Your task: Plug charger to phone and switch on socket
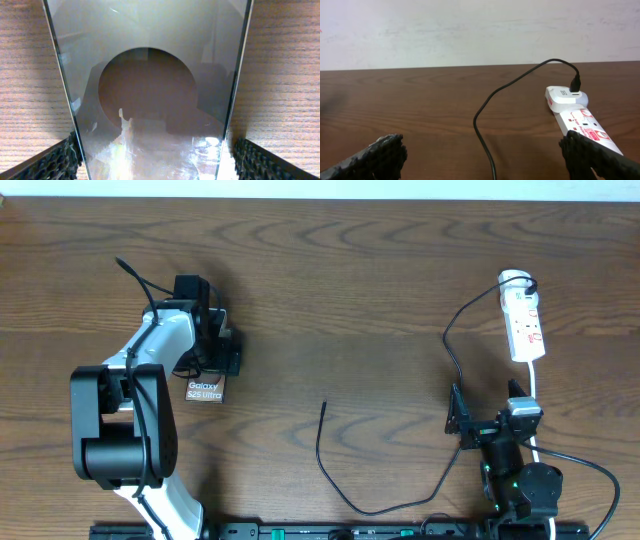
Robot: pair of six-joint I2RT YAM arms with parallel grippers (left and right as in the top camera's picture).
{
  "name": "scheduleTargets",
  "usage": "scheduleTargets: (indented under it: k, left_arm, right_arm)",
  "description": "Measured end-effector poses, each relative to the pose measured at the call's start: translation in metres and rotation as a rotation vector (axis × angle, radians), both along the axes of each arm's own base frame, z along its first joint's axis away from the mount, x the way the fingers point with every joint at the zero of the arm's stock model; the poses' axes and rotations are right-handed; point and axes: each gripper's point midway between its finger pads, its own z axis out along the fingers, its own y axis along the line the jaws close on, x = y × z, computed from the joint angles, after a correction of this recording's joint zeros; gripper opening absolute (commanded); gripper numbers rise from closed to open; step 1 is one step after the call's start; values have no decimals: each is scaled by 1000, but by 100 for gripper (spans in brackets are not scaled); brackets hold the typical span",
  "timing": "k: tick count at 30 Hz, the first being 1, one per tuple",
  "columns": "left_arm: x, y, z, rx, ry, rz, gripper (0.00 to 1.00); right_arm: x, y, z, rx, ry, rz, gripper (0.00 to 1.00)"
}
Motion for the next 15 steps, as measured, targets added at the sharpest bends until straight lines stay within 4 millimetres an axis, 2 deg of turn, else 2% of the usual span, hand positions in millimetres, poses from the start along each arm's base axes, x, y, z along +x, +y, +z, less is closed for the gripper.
scheduleTargets:
  k: [15]
  left_arm:
    - [0,0,0,0,0,0,89]
  right_arm:
    - [0,0,0,0,0,0,99]
